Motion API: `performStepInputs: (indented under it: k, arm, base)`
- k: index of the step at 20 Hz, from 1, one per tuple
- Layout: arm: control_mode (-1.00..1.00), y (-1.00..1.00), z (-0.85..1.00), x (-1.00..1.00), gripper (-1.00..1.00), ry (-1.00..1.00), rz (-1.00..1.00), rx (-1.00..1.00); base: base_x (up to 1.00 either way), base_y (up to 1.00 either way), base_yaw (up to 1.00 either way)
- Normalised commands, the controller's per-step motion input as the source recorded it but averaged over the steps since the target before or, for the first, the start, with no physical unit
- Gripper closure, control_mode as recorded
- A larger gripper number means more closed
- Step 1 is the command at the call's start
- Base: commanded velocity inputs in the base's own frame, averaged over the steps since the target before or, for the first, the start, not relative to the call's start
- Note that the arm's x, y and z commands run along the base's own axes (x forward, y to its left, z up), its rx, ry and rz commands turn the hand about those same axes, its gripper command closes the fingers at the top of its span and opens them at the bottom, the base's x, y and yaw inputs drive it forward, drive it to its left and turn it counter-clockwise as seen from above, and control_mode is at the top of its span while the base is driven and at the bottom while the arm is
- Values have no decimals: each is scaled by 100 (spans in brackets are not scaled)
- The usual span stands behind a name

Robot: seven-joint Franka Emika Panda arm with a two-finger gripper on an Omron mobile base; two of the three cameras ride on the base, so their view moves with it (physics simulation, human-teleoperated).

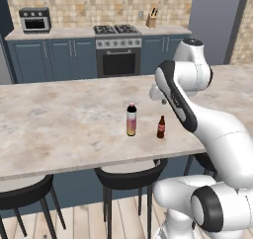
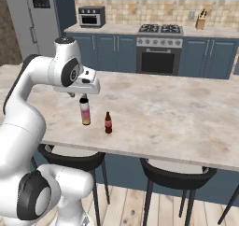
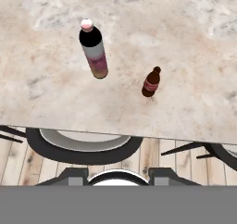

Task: Place the large bottle from the dining counter next to the other large bottle outside the sink, and place the small bottle from the dining counter next to the other small bottle inside the sink.

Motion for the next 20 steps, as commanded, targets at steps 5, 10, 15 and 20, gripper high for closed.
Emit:
performStepInputs:
  k: [5, 10, 15, 20]
  arm:
    - [-100, 4, -6, 0, -100, 0, 0, 0]
    - [-100, 6, -11, 0, -100, -1, 0, 0]
    - [-100, 6, -14, 0, -100, -5, 0, 0]
    - [-100, 13, -17, 0, -100, -9, 0, 0]
  base:
    - [0, 0, 0]
    - [0, 0, 0]
    - [0, 0, 0]
    - [0, 0, 0]
